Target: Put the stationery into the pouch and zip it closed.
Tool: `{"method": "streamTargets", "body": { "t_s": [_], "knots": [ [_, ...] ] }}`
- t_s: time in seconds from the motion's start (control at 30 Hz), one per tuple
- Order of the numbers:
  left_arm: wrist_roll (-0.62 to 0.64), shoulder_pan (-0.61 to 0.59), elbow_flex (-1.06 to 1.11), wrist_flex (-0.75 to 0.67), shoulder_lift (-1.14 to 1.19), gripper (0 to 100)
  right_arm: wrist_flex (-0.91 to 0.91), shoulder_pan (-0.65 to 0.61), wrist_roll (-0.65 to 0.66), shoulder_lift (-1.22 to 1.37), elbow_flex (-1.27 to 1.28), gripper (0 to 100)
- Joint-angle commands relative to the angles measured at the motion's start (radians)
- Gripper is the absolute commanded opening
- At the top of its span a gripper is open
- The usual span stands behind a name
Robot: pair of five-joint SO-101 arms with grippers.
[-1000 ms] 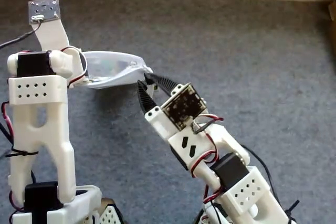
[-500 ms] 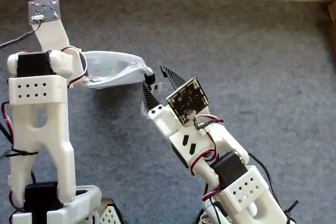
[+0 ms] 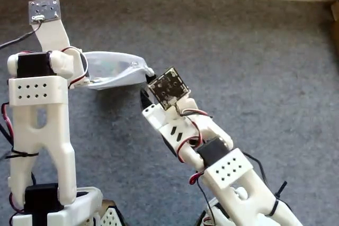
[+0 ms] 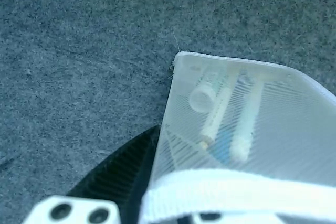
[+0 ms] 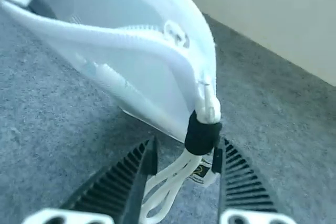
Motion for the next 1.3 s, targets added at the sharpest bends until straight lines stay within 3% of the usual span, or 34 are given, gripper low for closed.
{"method": "streamTargets", "body": {
  "t_s": [0.0,0.27,0.43,1.27],
  "knots": [
    [-0.011,-0.018,0.021,-0.014,0.01,1,-0.031,0.013,-0.012,0.001,-0.079,17.1],
    [-0.011,-0.015,0.021,-0.014,0.01,1,-0.038,0.024,-0.012,0.008,-0.084,17.1],
    [-0.011,-0.015,0.021,-0.012,0.01,1,-0.171,0.048,-0.012,0.008,-0.076,17.0],
    [-0.011,-0.018,0.021,-0.017,0.01,1,-0.18,0.051,-0.009,0.124,-0.084,17.0]
  ]
}}
